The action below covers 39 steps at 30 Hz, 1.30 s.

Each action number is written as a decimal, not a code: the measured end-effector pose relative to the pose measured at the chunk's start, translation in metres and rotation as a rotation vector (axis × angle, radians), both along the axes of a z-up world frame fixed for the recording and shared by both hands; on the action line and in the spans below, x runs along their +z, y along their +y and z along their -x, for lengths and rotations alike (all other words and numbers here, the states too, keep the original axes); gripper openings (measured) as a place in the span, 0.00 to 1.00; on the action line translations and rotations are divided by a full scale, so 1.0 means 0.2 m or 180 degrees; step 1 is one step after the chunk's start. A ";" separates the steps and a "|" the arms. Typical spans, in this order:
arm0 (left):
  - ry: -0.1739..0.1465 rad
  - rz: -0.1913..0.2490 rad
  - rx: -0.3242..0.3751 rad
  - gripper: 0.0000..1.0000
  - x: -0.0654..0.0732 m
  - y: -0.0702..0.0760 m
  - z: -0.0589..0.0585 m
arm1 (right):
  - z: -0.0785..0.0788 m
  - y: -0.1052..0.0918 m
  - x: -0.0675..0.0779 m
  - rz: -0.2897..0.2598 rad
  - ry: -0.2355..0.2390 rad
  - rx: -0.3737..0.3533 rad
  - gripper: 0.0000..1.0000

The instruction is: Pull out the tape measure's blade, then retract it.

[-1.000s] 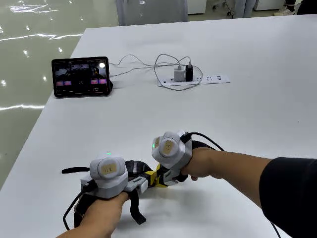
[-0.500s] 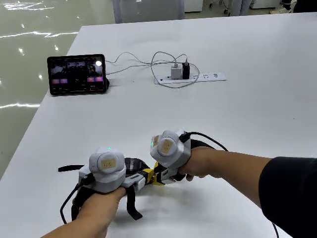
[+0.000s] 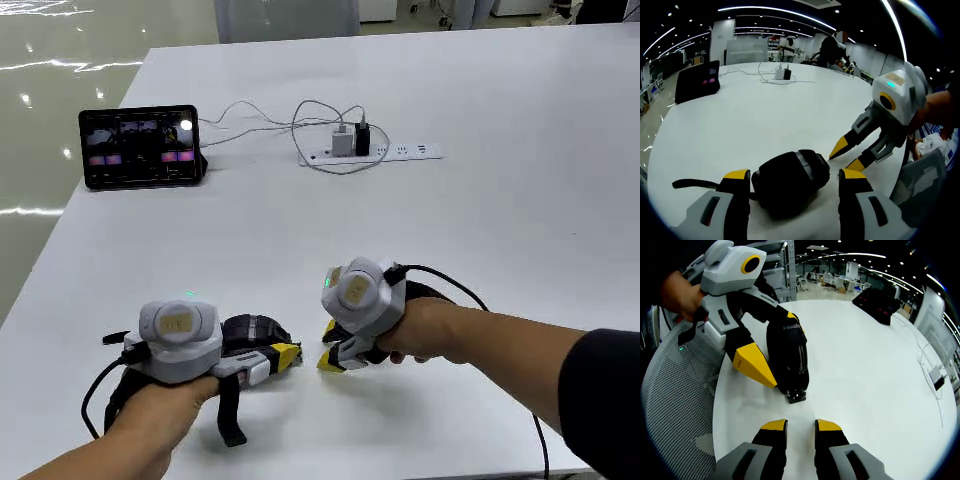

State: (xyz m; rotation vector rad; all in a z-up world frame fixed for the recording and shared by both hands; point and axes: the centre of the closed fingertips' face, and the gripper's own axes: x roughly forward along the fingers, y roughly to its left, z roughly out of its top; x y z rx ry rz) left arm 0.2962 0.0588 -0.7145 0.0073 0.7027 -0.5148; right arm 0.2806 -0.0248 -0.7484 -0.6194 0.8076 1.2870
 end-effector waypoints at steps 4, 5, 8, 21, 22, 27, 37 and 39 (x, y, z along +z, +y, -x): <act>-0.0105 0.0000 -0.0289 0.78 0.02 -0.04 0.02 | 0.00 -0.05 0.05 -0.0122 0.0001 -0.0149 0.19; -0.0108 0.0006 -0.0334 0.80 0.02 -0.04 0.03 | 0.00 -0.08 0.05 -0.0111 -0.0003 -0.0190 0.20; -0.0136 -0.0011 -0.0383 0.86 0.03 -0.02 0.03 | 0.01 -0.13 0.07 -0.0154 -0.0042 -0.0248 0.21; -0.0131 0.0117 -0.0747 0.99 0.07 0.03 0.11 | 0.07 -0.42 0.10 -0.0240 -0.0136 -0.0586 0.31; -0.0132 0.0131 -0.0745 0.99 0.07 0.04 0.12 | 0.07 -0.44 0.11 -0.0247 -0.0152 -0.0608 0.32; -0.0127 -0.0036 -0.0805 0.99 0.05 0.12 0.16 | 0.08 -0.55 0.15 -0.0293 -0.0155 -0.0731 0.36; -0.0093 -0.0117 -0.0798 0.99 0.01 0.23 0.22 | 0.14 -0.76 0.15 -0.0328 -0.0168 -0.0915 0.43; -0.0104 -0.0071 -0.0827 0.99 0.02 0.24 0.24 | 0.17 -0.79 0.14 -0.0331 -0.0132 -0.0917 0.45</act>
